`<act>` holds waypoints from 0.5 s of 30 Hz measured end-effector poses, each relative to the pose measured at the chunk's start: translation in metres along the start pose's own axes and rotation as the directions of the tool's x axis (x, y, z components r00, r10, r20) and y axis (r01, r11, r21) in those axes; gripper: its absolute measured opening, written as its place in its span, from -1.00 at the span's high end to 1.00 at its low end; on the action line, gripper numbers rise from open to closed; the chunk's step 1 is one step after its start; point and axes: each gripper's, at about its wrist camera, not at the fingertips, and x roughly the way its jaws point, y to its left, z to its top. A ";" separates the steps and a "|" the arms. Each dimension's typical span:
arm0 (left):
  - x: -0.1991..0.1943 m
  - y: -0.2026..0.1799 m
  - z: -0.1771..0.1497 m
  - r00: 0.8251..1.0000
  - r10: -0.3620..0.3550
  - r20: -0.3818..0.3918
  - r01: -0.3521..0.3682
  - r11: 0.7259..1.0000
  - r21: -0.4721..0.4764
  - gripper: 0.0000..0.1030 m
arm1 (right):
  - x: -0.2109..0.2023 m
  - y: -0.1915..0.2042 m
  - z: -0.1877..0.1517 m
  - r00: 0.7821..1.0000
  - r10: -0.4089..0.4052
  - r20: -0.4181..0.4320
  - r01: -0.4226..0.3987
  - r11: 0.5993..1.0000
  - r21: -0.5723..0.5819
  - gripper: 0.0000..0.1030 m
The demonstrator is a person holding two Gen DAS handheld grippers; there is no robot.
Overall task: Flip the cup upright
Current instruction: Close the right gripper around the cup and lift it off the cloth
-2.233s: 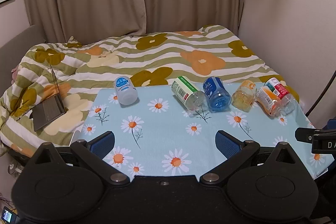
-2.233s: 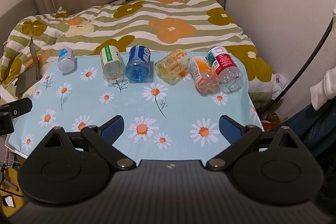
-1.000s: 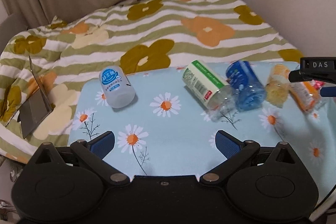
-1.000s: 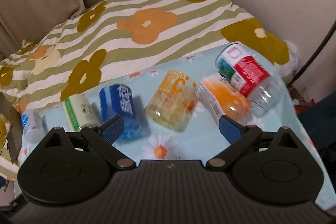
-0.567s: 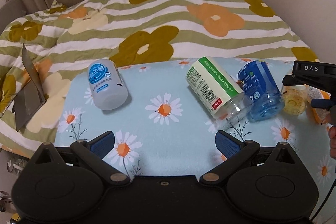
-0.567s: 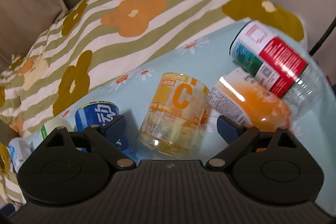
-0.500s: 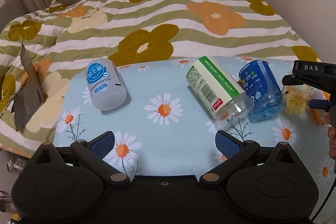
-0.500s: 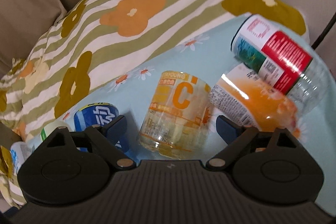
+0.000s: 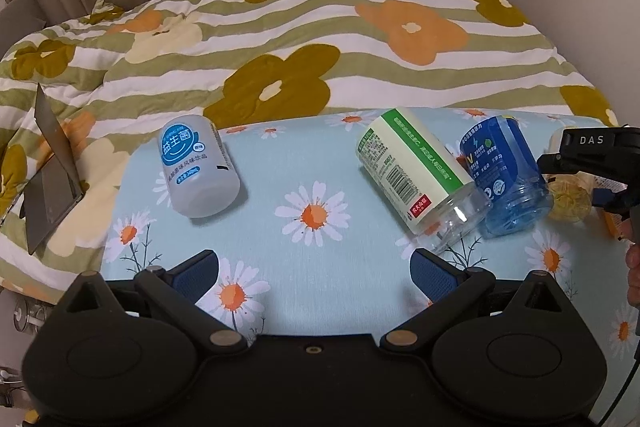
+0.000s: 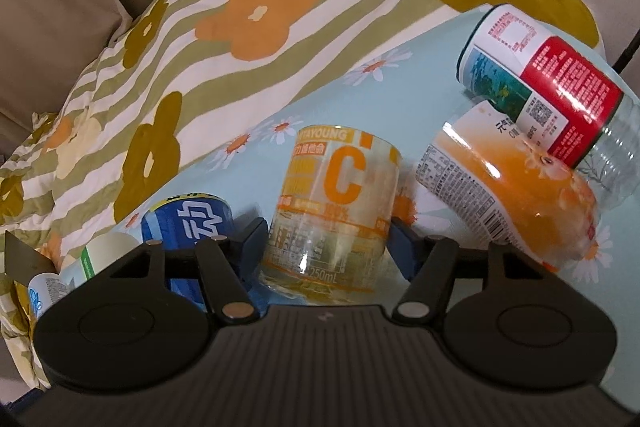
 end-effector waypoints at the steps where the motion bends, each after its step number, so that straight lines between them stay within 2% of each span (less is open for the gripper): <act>1: -0.001 0.001 0.000 1.000 0.000 0.003 0.000 1.000 -0.001 -1.00 | -0.003 0.000 0.000 1.000 0.004 0.005 -0.004 1.000 -0.005 -0.54; 8: -0.017 0.008 -0.006 0.999 -0.001 0.036 0.002 1.000 -0.016 -1.00 | -0.033 0.004 -0.003 0.999 0.026 0.044 -0.024 0.999 -0.039 -0.54; 15: -0.045 0.018 -0.023 0.995 -0.009 0.095 0.012 1.000 -0.027 -1.00 | -0.086 0.009 -0.023 0.996 0.053 0.073 -0.045 0.993 -0.106 -0.54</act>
